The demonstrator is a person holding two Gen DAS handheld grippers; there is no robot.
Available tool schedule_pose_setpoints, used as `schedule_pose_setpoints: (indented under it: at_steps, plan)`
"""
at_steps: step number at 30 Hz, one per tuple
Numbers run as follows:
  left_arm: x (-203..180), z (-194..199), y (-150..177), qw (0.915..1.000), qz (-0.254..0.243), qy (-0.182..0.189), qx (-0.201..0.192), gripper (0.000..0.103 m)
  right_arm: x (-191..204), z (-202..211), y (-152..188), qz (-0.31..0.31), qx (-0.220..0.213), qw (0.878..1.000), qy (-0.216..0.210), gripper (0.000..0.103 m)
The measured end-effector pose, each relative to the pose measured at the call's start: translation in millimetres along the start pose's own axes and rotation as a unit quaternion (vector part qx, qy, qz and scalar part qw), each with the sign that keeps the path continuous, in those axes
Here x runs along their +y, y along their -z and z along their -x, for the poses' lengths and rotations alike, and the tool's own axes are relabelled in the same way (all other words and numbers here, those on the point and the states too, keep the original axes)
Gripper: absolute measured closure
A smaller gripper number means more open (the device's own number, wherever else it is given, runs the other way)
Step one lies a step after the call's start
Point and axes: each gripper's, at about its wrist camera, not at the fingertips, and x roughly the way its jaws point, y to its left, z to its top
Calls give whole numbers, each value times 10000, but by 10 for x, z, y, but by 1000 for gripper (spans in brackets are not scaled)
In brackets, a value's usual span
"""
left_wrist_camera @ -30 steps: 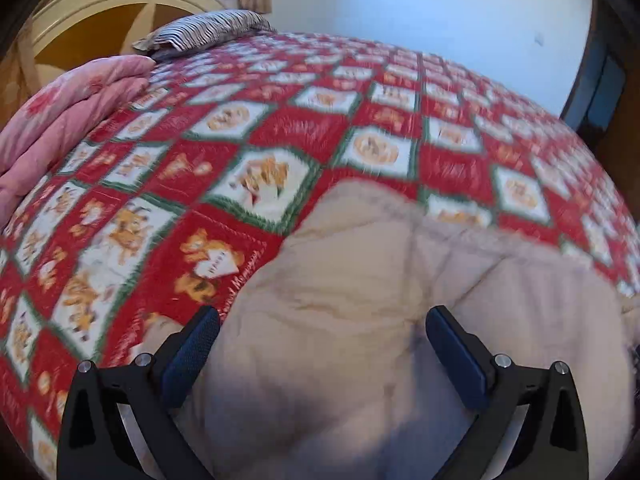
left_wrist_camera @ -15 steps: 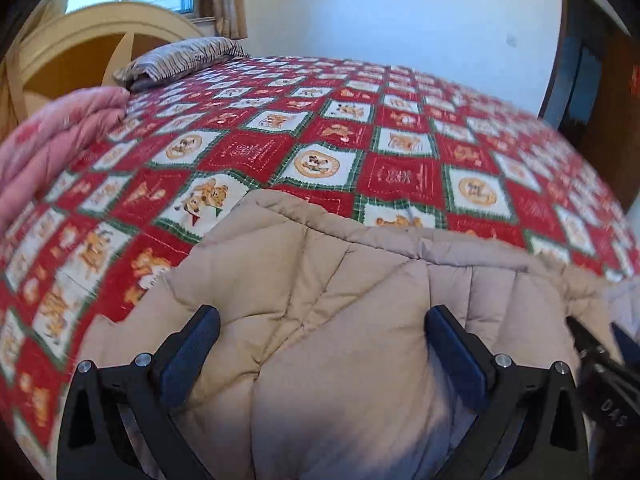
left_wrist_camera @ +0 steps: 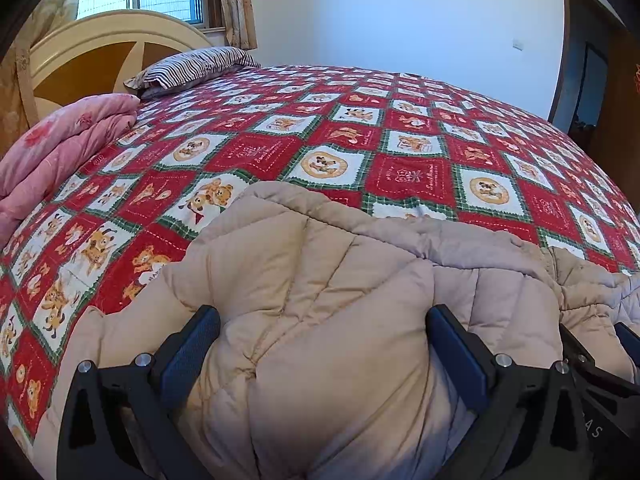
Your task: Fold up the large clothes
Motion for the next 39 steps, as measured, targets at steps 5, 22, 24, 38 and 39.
schedule_pose_setpoints:
  at_steps: [5,22,24,38,39]
  plan:
    - [34,111,-125,9972,-495,165,533,1,48,-31,-23,160,200,9996,88,4]
    - [1000,491,600,9983,393,-28,422,1,120,480,659,451,60,9984,340,0]
    - [1100,632,611,9977,502,12,449,1,131,485,643,480,138,9980,374,0]
    - [1421,895,1150,9878,1314,737,391,1,40,1127,1397,251,-336,9990,165,0]
    - [1405,872,1142,9876,1307,776,387,1,61,1117,1385,298,-313,9989,208,0]
